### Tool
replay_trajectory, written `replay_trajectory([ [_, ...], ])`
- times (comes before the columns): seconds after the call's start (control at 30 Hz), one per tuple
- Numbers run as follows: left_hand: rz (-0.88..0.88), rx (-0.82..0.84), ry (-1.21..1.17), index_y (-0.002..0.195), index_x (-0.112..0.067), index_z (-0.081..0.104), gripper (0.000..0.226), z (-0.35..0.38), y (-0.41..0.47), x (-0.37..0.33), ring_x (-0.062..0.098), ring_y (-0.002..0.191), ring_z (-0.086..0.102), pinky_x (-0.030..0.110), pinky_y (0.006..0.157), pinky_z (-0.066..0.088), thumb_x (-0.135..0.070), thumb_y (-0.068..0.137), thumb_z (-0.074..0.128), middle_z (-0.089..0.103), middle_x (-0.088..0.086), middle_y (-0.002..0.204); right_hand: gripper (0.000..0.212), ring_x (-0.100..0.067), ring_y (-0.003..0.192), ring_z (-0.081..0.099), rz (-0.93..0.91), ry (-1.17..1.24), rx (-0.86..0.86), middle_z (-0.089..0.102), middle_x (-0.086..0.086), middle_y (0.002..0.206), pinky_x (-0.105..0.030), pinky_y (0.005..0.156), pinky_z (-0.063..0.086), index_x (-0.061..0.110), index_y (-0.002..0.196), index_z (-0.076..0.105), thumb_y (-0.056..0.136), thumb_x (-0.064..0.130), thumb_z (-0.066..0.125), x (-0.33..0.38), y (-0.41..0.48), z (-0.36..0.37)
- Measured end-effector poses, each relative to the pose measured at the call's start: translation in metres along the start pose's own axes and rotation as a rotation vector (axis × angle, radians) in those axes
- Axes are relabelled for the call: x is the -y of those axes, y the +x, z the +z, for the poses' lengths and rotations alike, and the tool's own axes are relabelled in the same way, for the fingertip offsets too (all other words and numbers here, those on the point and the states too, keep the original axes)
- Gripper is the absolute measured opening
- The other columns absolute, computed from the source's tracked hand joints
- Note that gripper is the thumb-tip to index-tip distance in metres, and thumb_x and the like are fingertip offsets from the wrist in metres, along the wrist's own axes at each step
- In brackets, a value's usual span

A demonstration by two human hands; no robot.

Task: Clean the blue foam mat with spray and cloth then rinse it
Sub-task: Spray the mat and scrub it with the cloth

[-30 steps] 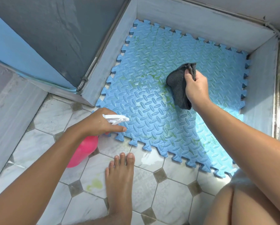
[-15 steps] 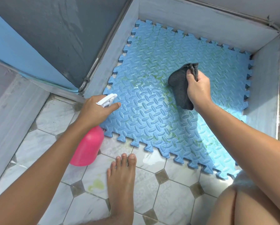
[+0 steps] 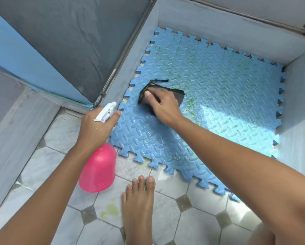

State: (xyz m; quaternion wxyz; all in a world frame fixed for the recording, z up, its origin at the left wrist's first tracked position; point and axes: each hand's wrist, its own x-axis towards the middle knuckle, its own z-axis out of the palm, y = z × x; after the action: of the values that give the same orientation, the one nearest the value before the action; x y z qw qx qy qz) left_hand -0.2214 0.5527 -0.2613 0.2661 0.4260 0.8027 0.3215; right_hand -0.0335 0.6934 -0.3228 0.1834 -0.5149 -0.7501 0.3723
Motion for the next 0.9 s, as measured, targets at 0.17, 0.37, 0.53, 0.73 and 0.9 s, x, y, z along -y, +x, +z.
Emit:
replay_trajectory([
  [0.17,-0.026,0.030,-0.040,0.068,-0.014,0.071,0.030,-0.005,0.003,0.004,0.001,0.056,0.058,0.012,0.061,0.044,-0.029,0.094,0.068,0.067,-0.015,0.060,0.060,-0.029,0.157,0.009,-0.009,-0.479,0.058,0.018,-0.007,0.170,-0.053,0.126,0.005,0.020,0.161,0.028,0.108,0.048,0.028,-0.012,0.029,0.044],
  [0.37,0.000,0.048,-0.071,0.070,-0.011,0.072,0.030,-0.007,0.003,0.004,0.004,0.051,0.054,0.018,0.061,0.044,-0.027,0.095,0.067,0.066,-0.013,0.056,0.061,-0.029,0.159,-0.001,-0.150,-0.616,0.179,0.006,-0.007,0.172,-0.057,0.126,0.003,0.021,0.164,0.013,0.109,0.045,0.020,0.000,-0.001,0.070],
  [0.53,0.019,0.046,-0.075,0.070,-0.016,0.072,0.027,-0.003,0.007,0.006,0.021,0.076,0.070,0.028,0.083,0.053,-0.030,0.093,0.066,0.075,0.002,0.071,0.058,-0.026,0.158,0.015,-0.472,-0.640,0.346,0.023,-0.002,0.169,-0.051,0.126,0.012,0.028,0.160,0.031,0.106,0.049,0.031,-0.022,-0.114,0.068],
  [0.73,0.003,0.064,-0.079,0.071,-0.013,0.074,0.030,0.001,0.011,0.005,0.010,0.063,0.065,0.015,0.067,0.047,-0.029,0.096,0.068,0.075,0.003,0.072,0.061,-0.018,0.158,0.012,-0.322,-0.702,0.282,0.017,0.005,0.171,-0.050,0.127,0.015,0.036,0.161,0.024,0.105,0.060,0.028,-0.091,-0.110,-0.016],
  [0.9,0.025,0.075,-0.055,0.073,-0.008,0.073,0.030,0.004,0.009,0.002,0.001,0.053,0.058,0.011,0.057,0.042,-0.025,0.097,0.067,0.072,0.002,0.069,0.060,-0.022,0.159,0.007,0.181,-0.531,-0.064,0.015,0.000,0.171,-0.053,0.127,0.002,0.033,0.162,0.023,0.106,0.054,0.022,-0.062,-0.021,-0.004],
])
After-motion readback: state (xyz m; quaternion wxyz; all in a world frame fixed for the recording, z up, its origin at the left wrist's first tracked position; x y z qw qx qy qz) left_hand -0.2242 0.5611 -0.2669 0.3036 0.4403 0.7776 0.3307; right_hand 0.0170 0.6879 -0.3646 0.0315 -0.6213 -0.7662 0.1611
